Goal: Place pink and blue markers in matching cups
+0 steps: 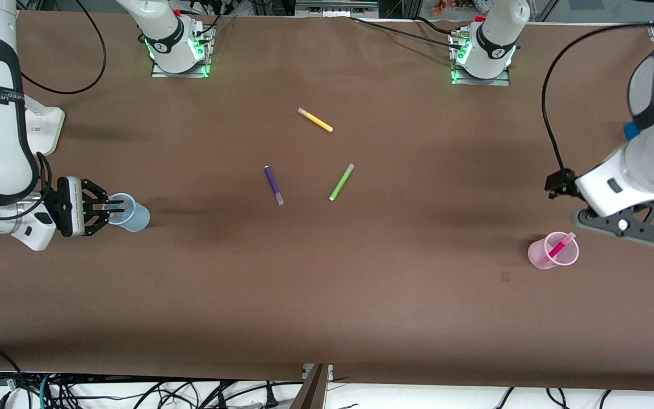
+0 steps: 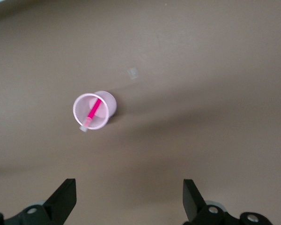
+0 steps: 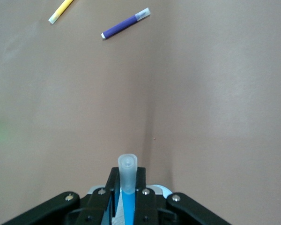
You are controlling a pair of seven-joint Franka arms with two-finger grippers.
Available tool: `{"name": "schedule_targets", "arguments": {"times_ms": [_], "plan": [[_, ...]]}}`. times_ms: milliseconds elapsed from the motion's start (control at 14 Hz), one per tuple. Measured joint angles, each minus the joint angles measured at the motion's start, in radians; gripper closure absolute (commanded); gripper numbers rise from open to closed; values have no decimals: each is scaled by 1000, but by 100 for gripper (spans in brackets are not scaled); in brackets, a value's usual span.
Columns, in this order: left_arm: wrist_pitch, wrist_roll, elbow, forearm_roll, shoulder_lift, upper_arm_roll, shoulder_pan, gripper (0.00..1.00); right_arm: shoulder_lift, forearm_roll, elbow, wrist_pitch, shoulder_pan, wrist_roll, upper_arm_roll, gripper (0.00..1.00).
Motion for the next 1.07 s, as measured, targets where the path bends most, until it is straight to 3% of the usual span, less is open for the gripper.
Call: {"name": "schedule_targets", "arguments": {"times_ms": [214, 286, 357, 714, 1071], "plan": [[-5, -43, -84, -78, -111, -1, 0, 0, 10, 1, -17, -1, -9, -53, 0, 98], [-4, -53, -116, -90, -147, 0, 2, 0, 13, 1, -22, -2, -14, -58, 0, 39], [6, -63, -153, -94, -184, 0, 4, 0, 16, 1, -27, -2, -19, -59, 0, 0], [138, -75, -366, -122, -329, 1, 19, 0, 11, 10, -21, -1, -29, 58, 1, 0], [190, -83, -419, -128, -354, 3, 29, 0, -73, 14, 27, -45, -25, 576, 20, 0]]}}
